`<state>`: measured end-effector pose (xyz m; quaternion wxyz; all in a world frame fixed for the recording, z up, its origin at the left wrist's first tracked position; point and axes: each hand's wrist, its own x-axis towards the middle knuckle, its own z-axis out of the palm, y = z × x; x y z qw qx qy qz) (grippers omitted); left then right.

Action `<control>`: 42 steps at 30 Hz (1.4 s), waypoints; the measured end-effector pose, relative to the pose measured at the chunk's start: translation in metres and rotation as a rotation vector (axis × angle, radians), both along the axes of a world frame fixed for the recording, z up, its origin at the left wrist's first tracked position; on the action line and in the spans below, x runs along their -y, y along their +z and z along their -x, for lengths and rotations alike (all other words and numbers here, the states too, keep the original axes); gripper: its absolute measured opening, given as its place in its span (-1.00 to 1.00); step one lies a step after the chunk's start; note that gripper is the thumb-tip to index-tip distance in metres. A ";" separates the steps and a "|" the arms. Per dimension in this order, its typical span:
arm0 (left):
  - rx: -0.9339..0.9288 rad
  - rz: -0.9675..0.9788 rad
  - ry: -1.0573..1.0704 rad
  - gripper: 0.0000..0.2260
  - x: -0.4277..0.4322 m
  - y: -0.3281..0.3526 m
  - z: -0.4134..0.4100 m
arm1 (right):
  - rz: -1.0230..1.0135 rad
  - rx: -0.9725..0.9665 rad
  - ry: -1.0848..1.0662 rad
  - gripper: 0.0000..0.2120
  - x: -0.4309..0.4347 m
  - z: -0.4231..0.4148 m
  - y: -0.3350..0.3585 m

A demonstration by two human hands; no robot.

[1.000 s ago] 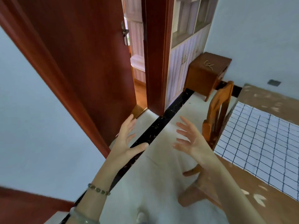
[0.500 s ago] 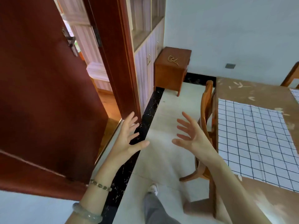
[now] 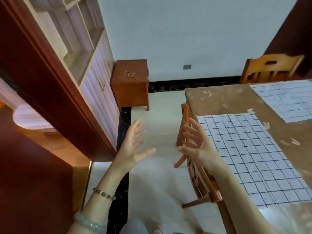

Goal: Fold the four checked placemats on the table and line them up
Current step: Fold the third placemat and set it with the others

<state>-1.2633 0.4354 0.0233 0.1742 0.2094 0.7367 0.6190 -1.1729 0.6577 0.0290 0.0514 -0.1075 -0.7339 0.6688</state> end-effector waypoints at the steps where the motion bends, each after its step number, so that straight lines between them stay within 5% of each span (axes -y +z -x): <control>1: 0.008 -0.002 -0.041 -0.13 -0.011 -0.002 0.014 | 0.003 0.003 -0.048 -0.14 -0.008 0.005 -0.002; 20: 0.061 -0.003 -0.971 -0.15 -0.201 -0.002 0.243 | -0.014 0.084 -0.940 -0.13 -0.032 0.086 -0.006; 30: 0.010 0.041 -1.346 -0.15 -0.302 0.000 0.233 | -0.002 0.136 -1.276 -0.15 -0.036 0.055 -0.004; 42: 0.003 0.048 -1.419 -0.19 -0.417 -0.014 0.157 | 0.008 0.161 -1.452 -0.15 -0.108 -0.037 -0.016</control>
